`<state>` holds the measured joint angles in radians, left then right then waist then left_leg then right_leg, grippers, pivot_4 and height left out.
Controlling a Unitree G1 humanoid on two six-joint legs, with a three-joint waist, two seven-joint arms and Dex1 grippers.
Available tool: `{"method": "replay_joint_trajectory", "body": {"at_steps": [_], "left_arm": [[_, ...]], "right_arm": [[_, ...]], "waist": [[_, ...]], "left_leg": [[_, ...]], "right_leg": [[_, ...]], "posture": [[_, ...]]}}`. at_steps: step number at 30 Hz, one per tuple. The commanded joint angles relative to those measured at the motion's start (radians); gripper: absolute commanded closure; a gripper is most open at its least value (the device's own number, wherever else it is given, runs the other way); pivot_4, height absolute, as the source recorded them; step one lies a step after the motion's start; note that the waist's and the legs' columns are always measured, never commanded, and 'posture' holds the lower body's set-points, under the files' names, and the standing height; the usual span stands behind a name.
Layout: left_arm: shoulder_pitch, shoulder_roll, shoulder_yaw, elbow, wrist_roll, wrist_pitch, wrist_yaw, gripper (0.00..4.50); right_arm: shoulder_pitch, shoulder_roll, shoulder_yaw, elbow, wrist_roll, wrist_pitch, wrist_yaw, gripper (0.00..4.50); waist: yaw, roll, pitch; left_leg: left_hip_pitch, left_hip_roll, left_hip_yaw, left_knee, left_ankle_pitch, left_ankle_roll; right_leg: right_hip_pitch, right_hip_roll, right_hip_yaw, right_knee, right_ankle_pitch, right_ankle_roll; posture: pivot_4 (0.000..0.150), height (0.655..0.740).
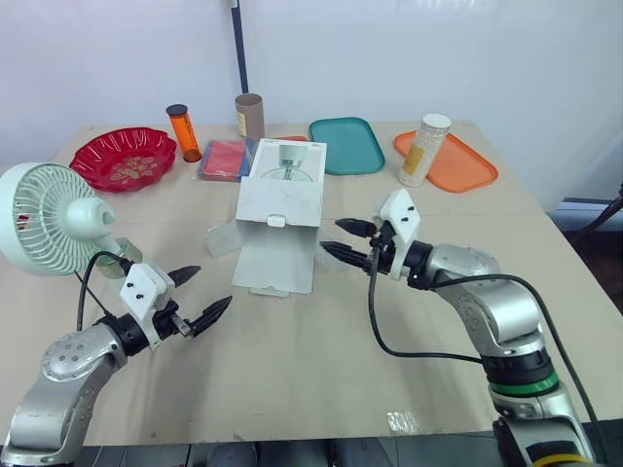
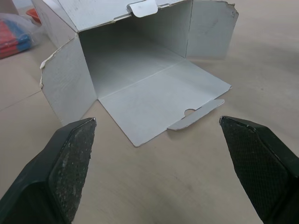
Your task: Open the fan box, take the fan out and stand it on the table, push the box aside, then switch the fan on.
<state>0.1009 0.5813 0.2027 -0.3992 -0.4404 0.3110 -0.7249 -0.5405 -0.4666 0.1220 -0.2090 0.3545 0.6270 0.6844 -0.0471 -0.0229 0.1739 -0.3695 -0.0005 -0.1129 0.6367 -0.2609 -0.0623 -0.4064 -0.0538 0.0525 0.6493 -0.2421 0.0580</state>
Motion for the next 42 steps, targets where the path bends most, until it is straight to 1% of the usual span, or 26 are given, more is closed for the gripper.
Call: {"method": "replay_joint_trajectory", "body": {"at_steps": [1,8,14,17,22,23,24,25,26,27,28,30,31,32,33,42], "left_arm": [[0.015,0.009,0.029,-0.05,-0.01,-0.023,-0.001,0.0],[0.034,0.007,0.028,-0.069,0.004,-0.023,0.013,0.0],[0.041,0.007,0.034,-0.079,0.003,-0.018,0.03,0.0],[0.045,0.005,0.033,-0.086,0.006,-0.019,0.038,0.0],[0.046,-0.002,0.026,-0.091,0.014,-0.022,0.057,0.0],[0.046,-0.003,0.024,-0.089,0.018,-0.024,0.059,0.0],[0.048,-0.004,0.023,-0.089,0.021,-0.025,0.062,0.0],[0.049,-0.005,0.022,-0.089,0.024,-0.026,0.064,0.0],[0.051,-0.006,0.019,-0.091,0.027,-0.027,0.065,0.0],[0.054,-0.007,0.017,-0.093,0.029,-0.028,0.066,0.0],[0.055,-0.007,0.016,-0.095,0.03,-0.028,0.067,0.0],[0.058,-0.008,0.013,-0.097,0.034,-0.028,0.069,0.0],[0.059,-0.009,0.012,-0.097,0.035,-0.028,0.07,0.0],[0.06,-0.01,0.011,-0.097,0.037,-0.029,0.072,0.0],[0.06,-0.011,0.01,-0.097,0.038,-0.029,0.073,0.0],[0.069,-0.014,0.003,-0.098,0.053,-0.032,0.078,0.0]], "right_arm": [[-0.051,0.027,0.019,0.052,-0.044,0.031,-0.054,0.11],[-0.112,0.102,0.055,0.14,-0.085,0.087,-0.11,0.11],[-0.208,0.195,0.032,0.226,-0.109,0.216,-0.231,0.11],[-0.234,0.236,0.038,0.276,-0.131,0.237,-0.281,0.11],[-0.275,0.273,-0.007,0.382,-0.162,0.261,-0.369,0.11],[-0.283,0.275,-0.017,0.395,-0.165,0.261,-0.381,0.63],[-0.286,0.273,-0.023,0.402,-0.168,0.261,-0.386,0.83],[-0.289,0.272,-0.025,0.406,-0.17,0.262,-0.388,1.39],[-0.29,0.27,-0.027,0.409,-0.173,0.263,-0.389,1.74],[-0.29,0.268,-0.027,0.411,-0.177,0.264,-0.389,2.22],[-0.288,0.267,-0.026,0.412,-0.18,0.264,-0.39,2.55],[-0.283,0.265,-0.025,0.41,-0.183,0.267,-0.389,3.4],[-0.279,0.264,-0.023,0.406,-0.185,0.268,-0.388,3.72],[-0.276,0.262,-0.019,0.402,-0.189,0.269,-0.387,3.91],[-0.273,0.261,-0.017,0.4,-0.192,0.27,-0.386,4.47],[-0.241,0.226,-0.025,0.359,-0.205,0.3,-0.373,4.47]], "waist": [[0.0,0.0,0.0],[-0.001,0.0,0.0],[-0.001,0.0,0.0],[-0.001,0.0,0.0],[-0.001,0.001,0.0],[-0.001,0.001,0.0],[-0.001,0.001,0.0],[-0.001,0.001,0.0],[-0.001,0.001,0.0],[-0.001,0.001,0.0],[-0.001,0.001,0.0],[-0.002,0.001,0.0],[-0.002,0.001,0.0],[-0.002,0.001,0.0],[-0.002,0.001,0.0],[-0.002,0.001,0.0]], "left_leg": [[0.0,0.0,0.0,0.0,0.0,0.0],[0.0,0.0,0.0,0.0,0.0,0.0],[0.0,0.0,0.0,0.0,0.0,0.0],[0.0,0.0,0.0,0.0,0.0,0.0],[0.0,0.0,0.0,0.0,0.0,0.0],[0.0,0.0,0.0,0.0,0.0,0.0],[0.0,0.0,0.0,0.0,0.0,0.0],[0.0,0.0,0.0,0.0,0.0,0.0],[-0.001,0.0,0.0,-0.001,0.0,0.0],[-0.001,0.0,0.0,-0.001,0.0,0.0],[-0.001,0.0,0.0,-0.001,0.0,0.0],[-0.001,0.0,0.0,-0.001,0.0,0.0],[0.0,0.0,0.0,-0.001,0.0,0.0],[0.0,0.0,0.0,-0.001,0.0,0.0],[0.0,0.0,0.0,-0.001,0.0,0.0],[0.0,0.0,0.0,-0.001,0.0,0.0]], "right_leg": [[0.0,0.0,0.0,0.0,0.0,0.0],[-0.001,0.0,0.0,0.0,0.0,0.0],[-0.001,0.0,0.0,0.0,0.0,0.0],[-0.001,0.0,0.0,0.0,0.0,0.0],[-0.001,0.0,0.0,0.0,0.0,0.0],[-0.001,0.0,0.0,0.0,0.0,0.0],[-0.001,0.0,0.0,0.0,0.0,0.0],[-0.001,0.0,0.0,0.0,0.0,0.0],[-0.001,0.0,0.0,0.0,0.0,0.0],[-0.001,0.0,0.0,0.0,0.0,0.0],[-0.001,0.0,0.0,0.0,0.0,0.0],[-0.001,0.0,0.0,0.0,0.0,0.0],[-0.001,0.0,0.0,0.0,0.0,0.0],[-0.001,0.0,0.0,0.0,0.0,-0.001],[-0.001,0.0,0.0,0.0,0.0,-0.001],[-0.001,0.0,0.0,0.0,0.0,-0.001]], "posture": [[0.15,0.74],[0.15,0.74],[0.15,0.74],[0.15,0.74],[0.15,0.74],[0.15,0.74],[0.15,0.74],[0.15,0.74],[0.15,0.74],[0.15,0.74],[0.15,0.74],[0.15,0.74],[0.15,0.74],[0.15,0.74],[0.15,0.74],[0.15,0.74]]}}
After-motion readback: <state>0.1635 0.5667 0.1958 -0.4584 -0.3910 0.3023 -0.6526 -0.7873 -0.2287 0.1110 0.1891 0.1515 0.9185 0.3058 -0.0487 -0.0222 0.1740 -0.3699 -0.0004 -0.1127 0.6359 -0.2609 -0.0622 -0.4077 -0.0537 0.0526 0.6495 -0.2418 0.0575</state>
